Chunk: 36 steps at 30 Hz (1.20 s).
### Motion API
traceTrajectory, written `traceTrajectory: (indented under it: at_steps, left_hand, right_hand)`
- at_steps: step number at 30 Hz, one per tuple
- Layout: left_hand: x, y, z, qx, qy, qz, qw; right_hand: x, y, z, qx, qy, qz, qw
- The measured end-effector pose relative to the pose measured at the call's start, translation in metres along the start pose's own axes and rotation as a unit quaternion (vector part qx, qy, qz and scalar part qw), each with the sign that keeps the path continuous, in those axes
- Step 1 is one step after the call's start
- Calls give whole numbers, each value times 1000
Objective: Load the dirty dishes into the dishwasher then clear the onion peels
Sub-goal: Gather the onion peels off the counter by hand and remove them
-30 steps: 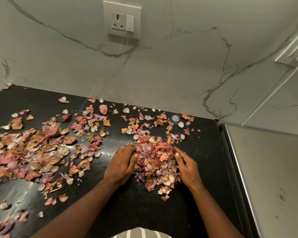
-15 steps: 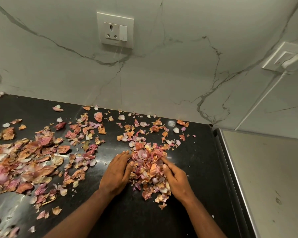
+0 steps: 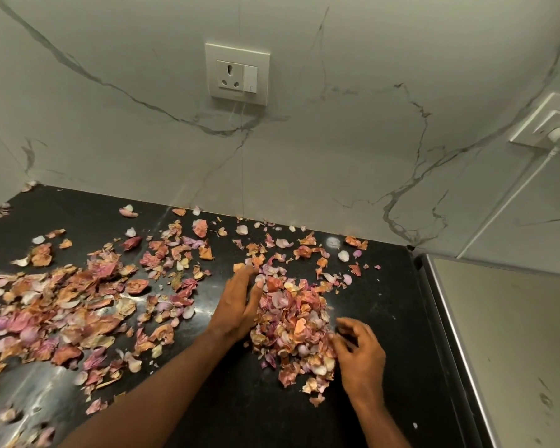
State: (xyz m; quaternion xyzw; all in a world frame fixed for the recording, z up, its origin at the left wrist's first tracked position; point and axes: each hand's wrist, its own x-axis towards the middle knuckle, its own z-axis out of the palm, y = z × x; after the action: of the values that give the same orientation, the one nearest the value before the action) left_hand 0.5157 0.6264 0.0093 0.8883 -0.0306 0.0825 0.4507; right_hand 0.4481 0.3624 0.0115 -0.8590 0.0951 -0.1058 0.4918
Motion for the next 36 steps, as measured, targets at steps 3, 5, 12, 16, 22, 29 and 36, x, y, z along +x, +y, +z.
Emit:
traceTrajectory:
  at_steps: [3, 5, 12, 16, 22, 29, 36]
  left_hand:
    - [18, -1, 6, 51, -6, -37, 998]
    - [27, -6, 13, 84, -38, -94, 991]
    - [12, 14, 20, 0, -119, -14, 993]
    - [-3, 7, 13, -64, -113, 0, 992]
    - [-7, -3, 16, -34, -83, 23, 996]
    - [-7, 0, 16, -17, -89, 12, 996]
    - [-8, 0, 14, -36, -87, 5, 996]
  right_hand:
    - [0, 6, -3, -103, -40, -4, 994]
    - [-2, 9, -1, -168, -120, 3, 979]
    - [-24, -3, 10, -45, -189, -25, 981]
    - [-11, -6, 5, -5, -67, -22, 997]
    - [73, -5, 3, -92, -124, 56, 986]
    - [109, -11, 21, -84, -178, 31, 980]
    - [60, -8, 18, 33, -229, 2, 973]
